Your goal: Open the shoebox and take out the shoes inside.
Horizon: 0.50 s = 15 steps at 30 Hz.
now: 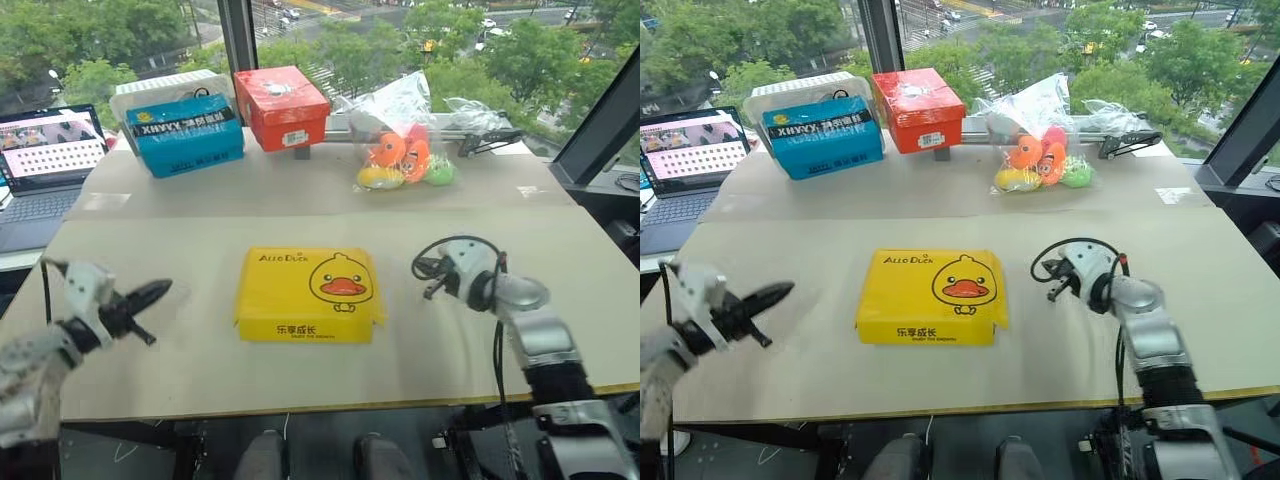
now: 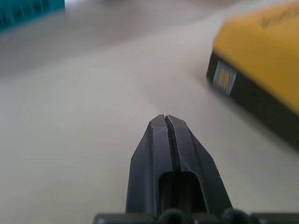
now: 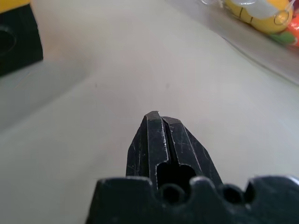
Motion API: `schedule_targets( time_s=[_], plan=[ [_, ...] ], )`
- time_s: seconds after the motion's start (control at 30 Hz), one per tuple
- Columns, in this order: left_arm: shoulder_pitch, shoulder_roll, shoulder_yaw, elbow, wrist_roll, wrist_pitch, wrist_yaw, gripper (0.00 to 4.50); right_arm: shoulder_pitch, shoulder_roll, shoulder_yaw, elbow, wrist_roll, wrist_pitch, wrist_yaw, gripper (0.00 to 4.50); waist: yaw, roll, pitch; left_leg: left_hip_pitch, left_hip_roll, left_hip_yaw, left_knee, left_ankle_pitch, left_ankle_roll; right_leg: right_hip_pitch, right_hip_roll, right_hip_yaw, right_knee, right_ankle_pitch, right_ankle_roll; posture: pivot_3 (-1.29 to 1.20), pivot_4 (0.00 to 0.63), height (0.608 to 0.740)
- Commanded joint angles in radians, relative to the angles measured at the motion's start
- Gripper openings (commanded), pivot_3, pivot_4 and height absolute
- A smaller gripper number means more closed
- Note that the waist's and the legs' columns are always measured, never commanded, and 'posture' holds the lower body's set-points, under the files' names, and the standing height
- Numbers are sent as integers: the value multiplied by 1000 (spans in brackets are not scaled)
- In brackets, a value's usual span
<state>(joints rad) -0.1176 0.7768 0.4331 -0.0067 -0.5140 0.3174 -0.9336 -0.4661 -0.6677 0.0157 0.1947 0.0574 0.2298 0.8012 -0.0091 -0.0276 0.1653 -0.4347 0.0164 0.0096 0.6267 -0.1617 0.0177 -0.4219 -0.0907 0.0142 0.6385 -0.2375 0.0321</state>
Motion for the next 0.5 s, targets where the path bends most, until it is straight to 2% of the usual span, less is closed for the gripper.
schedule_targets(
  time_s=[0.03,0.07,0.23,0.3,0.37,0.43,0.5],
  plan=[
    [-74,115,-59,-143,-91,127,-111,722,-1,-113,0,-135,65,74,168,0,-3,-1,1,-1,0,1,0,0,0,-1,0,0,0,0,0,0,150,740],
    [-87,149,-79,-168,-99,154,-139,1221,10,-140,-2,-179,92,113,209,0,-5,-1,1,-2,0,1,0,0,0,-1,0,0,-1,0,1,0,150,740],
    [-212,316,-155,-241,-172,319,-245,2964,98,-276,12,-453,251,370,368,0,-11,-2,3,-2,1,2,-1,-1,1,-1,4,0,-2,0,1,0,150,740],
    [-268,348,-183,-252,-186,355,-266,3754,124,-290,31,-515,276,420,377,0,-9,-3,3,-1,2,2,-1,-1,1,-1,5,0,-1,-2,3,0,150,740],
    [-357,372,-213,-274,-235,420,-288,4441,145,-234,98,-529,231,396,325,0,-7,-4,4,-1,4,2,0,-1,0,-1,7,0,-1,-3,5,0,150,740],
    [-407,382,-236,-299,-289,471,-323,4441,157,-170,165,-540,191,379,271,0,-6,-6,4,-1,6,2,2,-1,0,-1,9,0,-1,-3,5,0,150,740],
    [-410,411,-260,-310,-294,498,-363,4441,176,-152,204,-551,170,382,255,0,-7,-5,4,-1,9,2,3,-1,0,0,12,1,-5,-4,-1,0,150,740]
  ],
)
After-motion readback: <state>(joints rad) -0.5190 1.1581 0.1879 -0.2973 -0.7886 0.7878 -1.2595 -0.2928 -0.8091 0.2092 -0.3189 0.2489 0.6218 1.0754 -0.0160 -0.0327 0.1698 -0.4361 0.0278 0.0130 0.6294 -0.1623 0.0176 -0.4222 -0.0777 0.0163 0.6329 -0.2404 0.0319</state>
